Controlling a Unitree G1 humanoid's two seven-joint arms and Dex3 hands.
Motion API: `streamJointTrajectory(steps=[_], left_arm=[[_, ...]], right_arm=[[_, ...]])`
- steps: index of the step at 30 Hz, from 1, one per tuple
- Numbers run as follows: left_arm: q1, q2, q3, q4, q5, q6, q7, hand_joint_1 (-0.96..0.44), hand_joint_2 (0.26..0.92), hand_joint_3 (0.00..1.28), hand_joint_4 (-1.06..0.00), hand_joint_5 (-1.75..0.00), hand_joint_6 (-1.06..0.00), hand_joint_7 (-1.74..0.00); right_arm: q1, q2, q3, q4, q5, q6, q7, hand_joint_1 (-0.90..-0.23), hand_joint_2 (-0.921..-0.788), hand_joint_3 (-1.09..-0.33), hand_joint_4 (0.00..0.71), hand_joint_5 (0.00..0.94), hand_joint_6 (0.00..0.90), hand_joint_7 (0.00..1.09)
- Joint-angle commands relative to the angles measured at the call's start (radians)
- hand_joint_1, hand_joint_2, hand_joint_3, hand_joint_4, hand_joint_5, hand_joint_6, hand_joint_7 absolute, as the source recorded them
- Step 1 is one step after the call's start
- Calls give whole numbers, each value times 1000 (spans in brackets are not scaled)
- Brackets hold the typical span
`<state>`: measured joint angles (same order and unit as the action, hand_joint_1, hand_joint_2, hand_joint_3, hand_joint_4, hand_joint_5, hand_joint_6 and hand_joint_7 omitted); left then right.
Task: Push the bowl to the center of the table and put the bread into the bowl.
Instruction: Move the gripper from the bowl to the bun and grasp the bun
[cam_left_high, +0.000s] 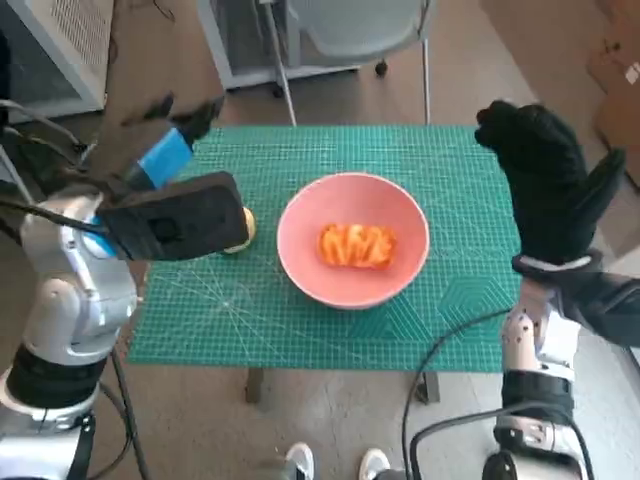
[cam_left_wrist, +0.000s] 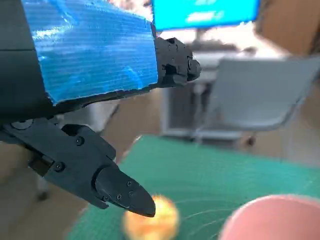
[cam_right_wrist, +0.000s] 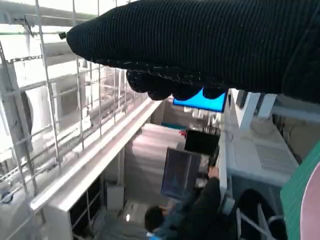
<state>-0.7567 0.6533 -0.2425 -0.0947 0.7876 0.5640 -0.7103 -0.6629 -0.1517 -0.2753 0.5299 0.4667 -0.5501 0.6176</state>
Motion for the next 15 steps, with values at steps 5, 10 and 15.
streamJointTrajectory(steps=[5, 10, 15], left_arm=[[7, 2, -35, 108, -24, -51, -2, -277, 687, 0, -24, -7, -218, -22], [2, -17, -52, 167, -31, -74, 15, -268, 690, 6, -18, -2, -211, -13], [-16, -43, -67, 253, -42, -113, 44, -274, 691, 6, -20, -1, -210, -8]], right_arm=[[11, 3, 1, 15, 1, 10, 3, -643, -921, -762, 250, 1, 347, 1], [15, -4, 1, 6, -1, 23, 0, -640, -921, -765, 249, 0, 346, 0], [19, -13, -2, -3, 1, 32, 3, -639, -921, -766, 248, 0, 348, 1]])
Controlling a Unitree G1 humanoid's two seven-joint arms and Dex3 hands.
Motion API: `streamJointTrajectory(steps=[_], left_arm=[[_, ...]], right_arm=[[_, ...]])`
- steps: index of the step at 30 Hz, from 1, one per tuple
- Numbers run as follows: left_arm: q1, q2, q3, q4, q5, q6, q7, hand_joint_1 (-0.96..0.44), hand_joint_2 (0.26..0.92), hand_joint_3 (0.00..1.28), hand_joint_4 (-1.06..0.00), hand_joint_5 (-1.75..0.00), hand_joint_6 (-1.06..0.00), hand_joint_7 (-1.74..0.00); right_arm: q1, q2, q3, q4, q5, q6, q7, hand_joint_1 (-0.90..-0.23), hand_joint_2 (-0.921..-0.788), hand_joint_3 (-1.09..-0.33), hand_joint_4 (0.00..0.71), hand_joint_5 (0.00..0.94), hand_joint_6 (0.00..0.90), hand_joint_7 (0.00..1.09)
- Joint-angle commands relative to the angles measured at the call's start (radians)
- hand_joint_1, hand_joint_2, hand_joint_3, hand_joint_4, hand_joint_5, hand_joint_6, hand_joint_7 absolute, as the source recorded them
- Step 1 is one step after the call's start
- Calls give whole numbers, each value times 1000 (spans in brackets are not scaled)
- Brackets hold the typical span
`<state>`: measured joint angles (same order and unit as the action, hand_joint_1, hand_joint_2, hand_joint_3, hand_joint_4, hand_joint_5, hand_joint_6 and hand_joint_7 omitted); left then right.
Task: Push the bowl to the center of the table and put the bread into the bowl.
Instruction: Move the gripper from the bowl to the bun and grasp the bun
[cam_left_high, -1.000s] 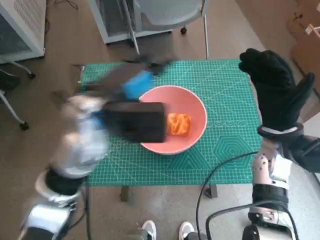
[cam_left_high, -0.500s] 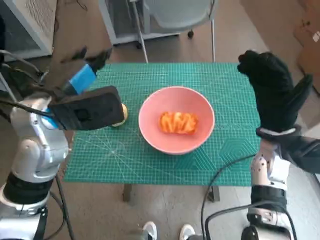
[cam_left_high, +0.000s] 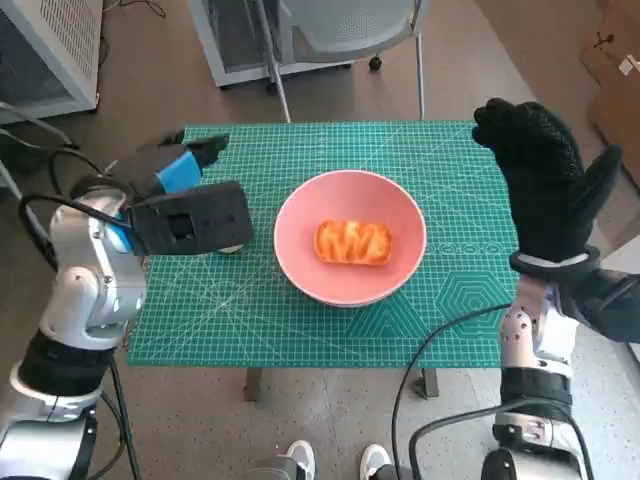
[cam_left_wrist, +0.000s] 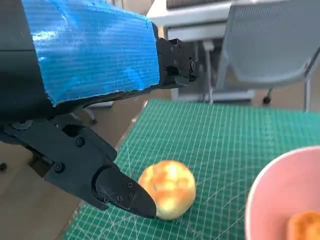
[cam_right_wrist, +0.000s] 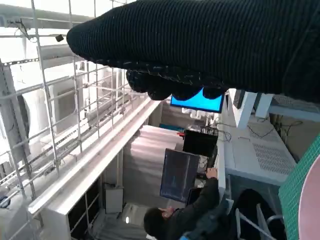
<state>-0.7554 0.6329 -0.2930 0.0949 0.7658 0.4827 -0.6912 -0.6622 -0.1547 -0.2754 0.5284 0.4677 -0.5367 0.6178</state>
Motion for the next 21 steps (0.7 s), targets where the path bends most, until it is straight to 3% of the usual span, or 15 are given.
streamJointTrajectory(steps=[1, 12, 21], left_arm=[[-26, -32, -22, 94, -22, -40, 34, -274, 692, 6, -20, -1, -209, -8], [-125, -116, -90, 405, -20, -99, 111, -278, 697, 5, -15, 0, -218, -8], [-256, -202, -162, 786, -16, -185, 205, -299, 699, 4, -7, 0, -222, -7]], right_arm=[[19, -12, -2, -2, -1, 19, 3, -639, -921, -766, 248, 0, 348, 1], [32, -26, -6, -15, -8, 22, -3, -644, -921, -765, 249, 0, 349, 2], [40, -32, -5, -29, -9, 32, -12, -660, -921, -757, 252, 1, 350, 3]])
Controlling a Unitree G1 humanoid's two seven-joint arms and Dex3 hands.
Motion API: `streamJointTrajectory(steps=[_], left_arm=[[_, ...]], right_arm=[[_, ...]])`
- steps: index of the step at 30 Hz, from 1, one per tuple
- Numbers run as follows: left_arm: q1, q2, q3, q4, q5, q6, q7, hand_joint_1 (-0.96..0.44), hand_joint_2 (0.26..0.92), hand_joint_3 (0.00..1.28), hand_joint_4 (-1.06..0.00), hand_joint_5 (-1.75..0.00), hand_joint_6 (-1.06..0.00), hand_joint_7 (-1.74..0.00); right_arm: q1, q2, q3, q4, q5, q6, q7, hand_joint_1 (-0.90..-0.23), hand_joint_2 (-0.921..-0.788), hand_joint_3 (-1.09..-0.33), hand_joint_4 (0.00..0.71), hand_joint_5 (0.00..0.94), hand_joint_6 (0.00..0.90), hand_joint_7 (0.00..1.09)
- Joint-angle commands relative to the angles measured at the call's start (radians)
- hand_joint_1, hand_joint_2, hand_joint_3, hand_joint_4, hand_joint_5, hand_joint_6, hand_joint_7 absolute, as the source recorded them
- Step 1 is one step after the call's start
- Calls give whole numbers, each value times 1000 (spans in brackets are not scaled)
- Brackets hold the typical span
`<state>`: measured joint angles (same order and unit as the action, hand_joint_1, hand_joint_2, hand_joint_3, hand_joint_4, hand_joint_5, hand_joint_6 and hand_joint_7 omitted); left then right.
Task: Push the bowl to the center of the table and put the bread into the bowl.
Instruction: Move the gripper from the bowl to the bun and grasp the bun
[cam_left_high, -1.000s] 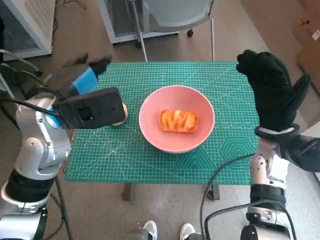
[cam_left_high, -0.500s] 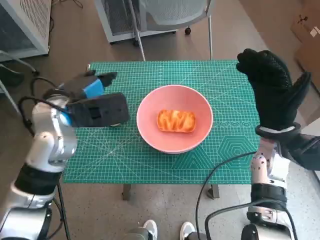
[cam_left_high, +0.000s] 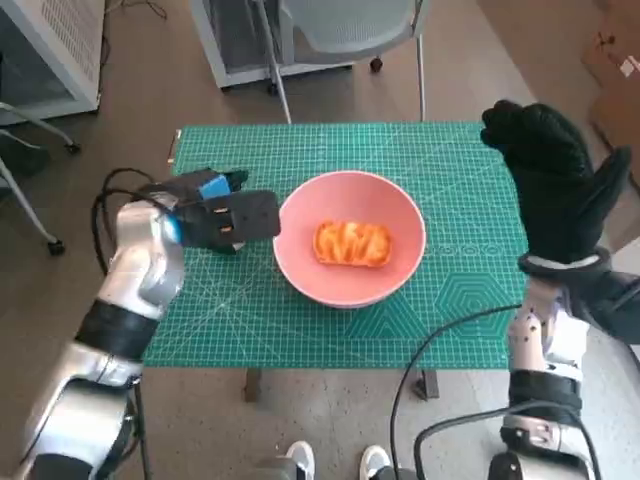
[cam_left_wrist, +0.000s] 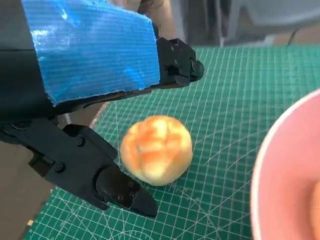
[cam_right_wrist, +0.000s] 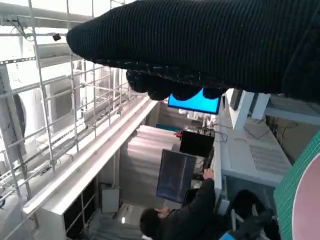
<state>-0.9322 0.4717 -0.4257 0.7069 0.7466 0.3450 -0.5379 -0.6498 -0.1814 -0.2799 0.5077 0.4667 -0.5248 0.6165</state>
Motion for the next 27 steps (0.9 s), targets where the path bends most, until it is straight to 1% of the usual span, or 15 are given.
streamJointTrajectory(steps=[1, 8, 10, 11, 12, 13, 16, 18, 20, 22, 23, 24, 25, 26, 27], left_arm=[[-90, -49, -35, 208, 3, -57, 61, -300, 699, 4, -5, 0, -222, -6], [-154, -97, -85, 413, 11, -106, 111, -285, 698, 2, -45, -18, -227, -6], [-163, -106, -94, 457, 8, -115, 121, -275, 699, 3, -96, -38, -233, -9], [-167, -110, -97, 477, 6, -119, 126, -261, 704, 5, -185, -80, -239, -11], [-168, -115, -100, 494, 5, -121, 129, -256, 706, 6, -217, -95, -241, -11], [-170, -118, -103, 508, 4, -123, 132, -224, 714, 6, -236, -450, -254, -7], [-171, -125, -110, 543, 2, -126, 148, -150, 723, 16, -184, -1216, -289, -9], [-168, -130, -115, 559, 3, -124, 167, -93, 740, 27, -223, -1344, -340, -24], [-165, -135, -119, 573, 2, -118, 190, 134, 796, 116, -435, -1311, -409, -45], [-159, -143, -122, 584, 3, -103, 225, 285, 770, 244, -617, -1249, -538, -144], [-156, -145, -124, 588, 4, -98, 240, 305, 766, 265, -641, -1242, -561, -168], [-155, -147, -125, 590, 4, -96, 249, 332, 788, 254, -664, -1238, -575, -306], [-155, -148, -128, 592, 5, -93, 256, 353, 825, 214, -679, -1234, -550, -534], [-155, -149, -131, 593, 6, -92, 261, 361, 842, 195, -683, -1234, -541, -632], [-157, -150, -132, 591, 5, -89, 261, 361, 842, 195, -683, -1234, -541, -632]], right_arm=[[29, -5, 0, -10, -9, 20, -12, -660, -921, -756, 252, 1, 350, 3], [33, -10, -2, -14, -9, 21, -14, -661, -921, -754, 253, 2, 351, 2], [34, -11, -2, -19, -7, 24, -15, -660, -921, -753, 254, 2, 351, 2], [35, -11, -3, -21, -5, 26, -15, -660, -921, -753, 254, 2, 351, 3], [37, -10, -3, -25, -4, 27, -15, -660, -921, -753, 254, 2, 351, 3], [38, -10, -3, -27, -4, 28, -16, -660, -921, -753, 254, 2, 351, 3], [42, -9, -3, -33, -5, 26, -16, -659, -921, -752, 254, 2, 351, 3], [43, -9, -4, -34, -4, 25, -16, -659, -921, -752, 255, 2, 351, 3], [43, -10, -6, -34, -2, 25, -16, -660, -921, -751, 254, 1, 351, 2], [43, -9, -7, -34, -1, 26, -16, -660, -921, -751, 256, 2, 358, 6], [43, -8, -7, -35, 0, 27, -17, -659, -921, -751, 256, 2, 359, 7], [43, -8, -7, -36, 1, 27, -17, -659, -921, -750, 258, 3, 361, 8], [44, -7, -7, -36, 0, 27, -17, -659, -921, -750, 259, 3, 362, 8], [43, -6, -7, -35, 0, 27, -18, -659, -921, -750, 260, 4, 363, 8], [43, -6, -6, -34, -2, 26, -18, -659, -921, -750, 260, 4, 363, 8]])
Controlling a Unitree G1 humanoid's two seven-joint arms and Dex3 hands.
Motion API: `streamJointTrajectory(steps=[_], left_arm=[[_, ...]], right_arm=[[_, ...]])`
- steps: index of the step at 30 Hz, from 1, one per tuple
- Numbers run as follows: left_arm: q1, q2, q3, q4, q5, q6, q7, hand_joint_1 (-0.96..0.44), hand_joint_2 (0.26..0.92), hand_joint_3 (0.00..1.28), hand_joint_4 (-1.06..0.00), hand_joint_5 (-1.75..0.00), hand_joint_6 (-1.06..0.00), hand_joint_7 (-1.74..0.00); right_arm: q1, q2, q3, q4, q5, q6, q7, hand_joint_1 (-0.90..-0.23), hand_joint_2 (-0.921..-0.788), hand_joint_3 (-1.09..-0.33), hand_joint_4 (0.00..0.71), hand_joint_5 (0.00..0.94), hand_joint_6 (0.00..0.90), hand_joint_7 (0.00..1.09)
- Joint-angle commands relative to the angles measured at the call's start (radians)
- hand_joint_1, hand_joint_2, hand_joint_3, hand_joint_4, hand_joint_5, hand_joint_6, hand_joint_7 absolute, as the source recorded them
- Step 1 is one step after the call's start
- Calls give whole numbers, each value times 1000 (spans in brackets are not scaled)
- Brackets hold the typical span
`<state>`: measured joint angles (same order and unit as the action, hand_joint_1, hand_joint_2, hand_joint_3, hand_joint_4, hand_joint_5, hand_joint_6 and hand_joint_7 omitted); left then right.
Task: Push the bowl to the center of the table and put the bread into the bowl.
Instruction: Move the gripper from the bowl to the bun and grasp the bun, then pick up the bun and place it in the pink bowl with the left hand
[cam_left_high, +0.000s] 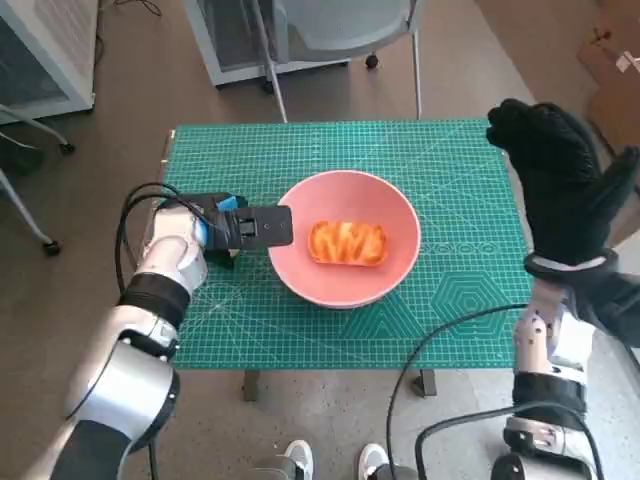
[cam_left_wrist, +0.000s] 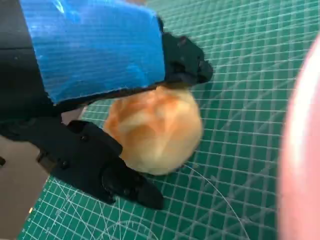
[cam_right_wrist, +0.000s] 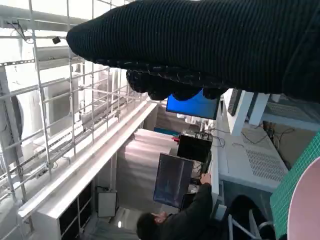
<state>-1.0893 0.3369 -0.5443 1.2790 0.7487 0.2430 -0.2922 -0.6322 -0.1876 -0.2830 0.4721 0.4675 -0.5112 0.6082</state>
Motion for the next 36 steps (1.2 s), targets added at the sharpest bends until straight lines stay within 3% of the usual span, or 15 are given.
streamJointTrajectory(steps=[1, 4, 12, 15, 18, 26, 30, 36], left_arm=[[-2, -15, -14, 18, 2, 15, 15, 232, 867, 178, -648, -1240, -554, -854], [-14, -9, -10, 1, -7, 17, 10, 77, 903, 141, -673, -1253, -530, -1077], [-26, 47, 30, -181, -38, -2, -1, 6, 899, 101, -709, -1118, -614, -1214], [4, 79, 64, -332, -56, 9, -16, 3, 888, 99, -725, -1071, -652, -1210], [65, 115, 110, -588, -65, 46, -43, 2, 884, 95, -739, -1052, -667, -1198], [201, 133, 182, -1133, -45, 79, -74, 2, 879, 91, -752, -1139, -688, -1072], [231, 95, 176, -1264, -30, 67, -57, 2, 878, 80, -771, -1116, -694, -1066], [236, 47, 119, -1313, -20, 44, -72, 2, 887, 53, -803, -1091, -692, -1053]], right_arm=[[25, 1, -3, 3, -4, 11, -10, -660, -921, -750, 260, 3, 363, 8], [23, 2, -1, 5, -6, 9, -9, -660, -921, -750, 260, 3, 363, 8], [18, 2, 1, 11, -1, 10, 1, -659, -921, -750, 260, 2, 363, 8], [15, -1, 0, 14, 2, 13, 6, -659, -921, -749, 260, 2, 361, 6], [11, -6, -1, 19, 7, 17, 13, -658, -921, -749, 260, 2, 359, 5], [3, -11, -2, 28, 10, 19, 21, -659, -921, -747, 260, 1, 354, 2], [1, -11, 0, 32, 8, 17, 23, -659, -921, -746, 260, 1, 350, 1], [1, -9, 2, 29, 7, 18, 24, -659, -921, -747, 259, 1, 349, 0]])
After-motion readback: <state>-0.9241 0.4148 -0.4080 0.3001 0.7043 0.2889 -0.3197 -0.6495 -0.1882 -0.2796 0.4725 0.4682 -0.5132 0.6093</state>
